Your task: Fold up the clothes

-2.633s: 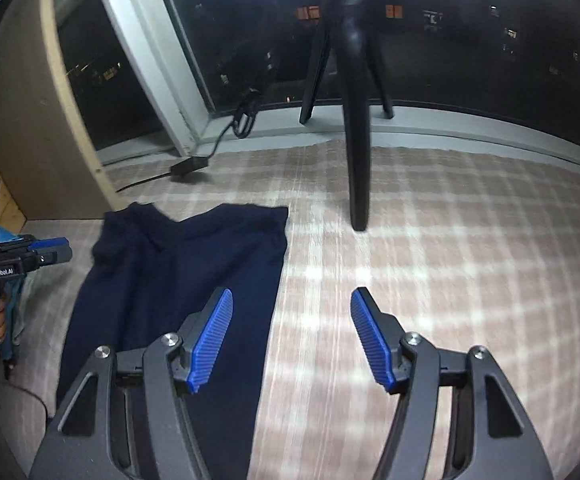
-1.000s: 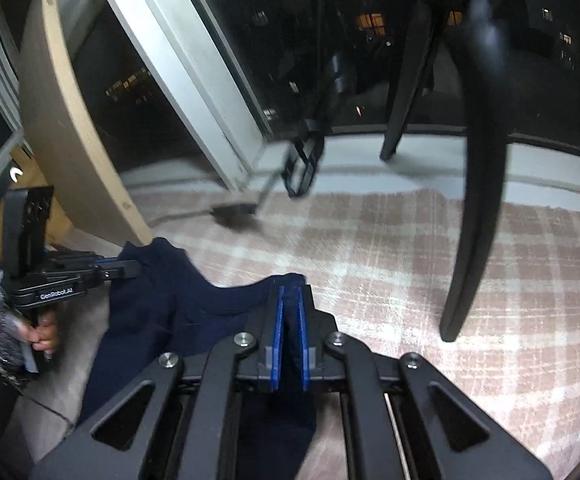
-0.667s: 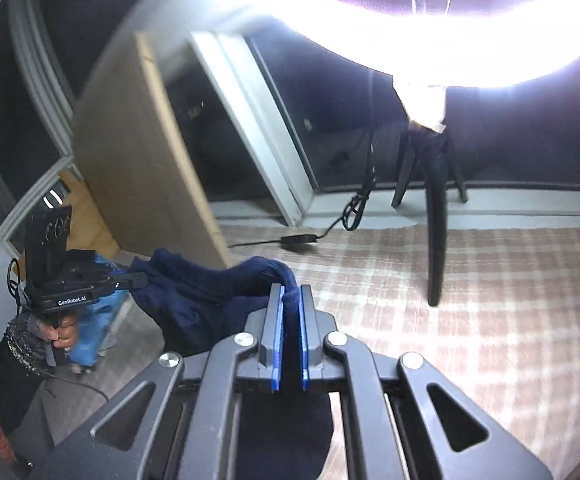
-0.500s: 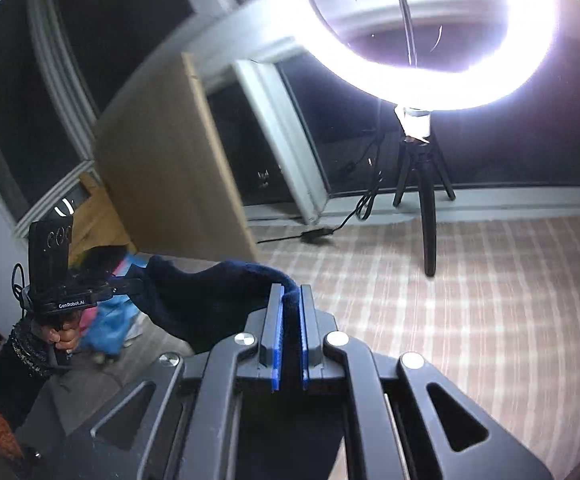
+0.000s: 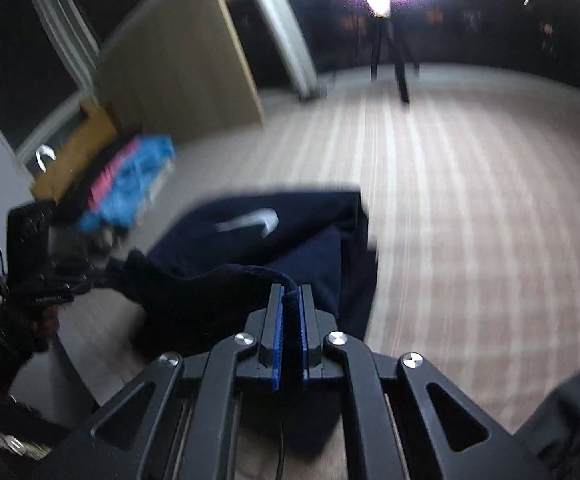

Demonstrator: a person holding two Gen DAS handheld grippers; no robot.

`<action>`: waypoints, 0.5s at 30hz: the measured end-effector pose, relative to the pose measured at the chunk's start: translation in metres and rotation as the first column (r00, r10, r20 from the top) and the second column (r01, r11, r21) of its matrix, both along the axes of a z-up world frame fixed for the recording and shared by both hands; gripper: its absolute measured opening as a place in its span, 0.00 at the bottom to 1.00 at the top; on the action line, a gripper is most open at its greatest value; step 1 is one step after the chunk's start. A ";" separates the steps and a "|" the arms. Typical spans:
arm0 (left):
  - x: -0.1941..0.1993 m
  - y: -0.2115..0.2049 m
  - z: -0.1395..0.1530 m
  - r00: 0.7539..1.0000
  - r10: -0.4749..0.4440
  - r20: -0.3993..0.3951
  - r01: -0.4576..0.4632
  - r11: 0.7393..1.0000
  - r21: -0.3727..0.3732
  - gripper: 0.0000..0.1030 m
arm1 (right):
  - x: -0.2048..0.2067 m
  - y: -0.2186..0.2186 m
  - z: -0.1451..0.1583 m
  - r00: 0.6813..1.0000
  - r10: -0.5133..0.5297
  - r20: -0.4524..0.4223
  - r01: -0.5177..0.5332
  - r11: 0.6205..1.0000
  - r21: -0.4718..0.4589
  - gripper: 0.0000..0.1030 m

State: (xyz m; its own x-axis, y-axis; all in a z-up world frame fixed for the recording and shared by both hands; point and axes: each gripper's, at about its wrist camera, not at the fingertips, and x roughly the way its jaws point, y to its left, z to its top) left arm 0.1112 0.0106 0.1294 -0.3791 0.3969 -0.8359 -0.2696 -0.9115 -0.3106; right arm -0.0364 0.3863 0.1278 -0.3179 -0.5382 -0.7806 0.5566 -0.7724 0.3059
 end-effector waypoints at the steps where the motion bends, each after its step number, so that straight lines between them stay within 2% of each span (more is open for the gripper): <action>1: 0.004 0.000 -0.007 1.000 0.002 0.030 -0.001 1.000 -0.011 0.08 | 0.004 -0.001 -0.007 1.000 0.010 0.014 -0.010 0.999 0.044 0.08; 3: 0.014 -0.005 -0.009 0.998 0.012 0.059 -0.012 1.000 -0.001 0.08 | 0.012 0.000 -0.010 1.000 0.011 0.000 -0.011 0.994 0.106 0.09; 5: 0.027 -0.011 0.001 0.999 0.013 0.052 -0.014 1.000 0.012 0.10 | 0.017 0.006 -0.002 1.000 0.012 -0.013 -0.010 0.993 0.120 0.09; 11: 0.076 -0.029 0.050 0.999 -0.015 0.047 0.017 0.999 -0.033 0.14 | 0.047 0.032 0.050 0.998 0.058 -0.020 -0.055 0.992 0.113 0.10; 12: 0.081 -0.032 0.056 0.999 -0.013 0.042 0.015 0.999 -0.046 0.19 | 0.054 0.037 0.061 0.997 0.077 -0.021 -0.074 0.992 0.104 0.14; 13: 0.084 -0.034 0.062 0.999 -0.010 0.037 0.013 0.998 -0.057 0.22 | 0.058 0.041 0.066 0.997 0.074 -0.018 -0.072 0.993 0.091 0.26; 15: 0.083 -0.036 0.063 0.999 -0.008 0.033 0.010 0.998 -0.057 0.24 | 0.059 0.045 0.069 0.999 0.042 -0.010 -0.042 0.997 0.059 0.42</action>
State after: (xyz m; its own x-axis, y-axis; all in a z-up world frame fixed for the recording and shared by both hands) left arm 0.1938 -0.0253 0.1926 -0.3481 0.3518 -0.8689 -0.2685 -0.9255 -0.2671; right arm 0.0224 0.4311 0.1968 -0.3050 -0.5043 -0.8079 0.5922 -0.7648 0.2539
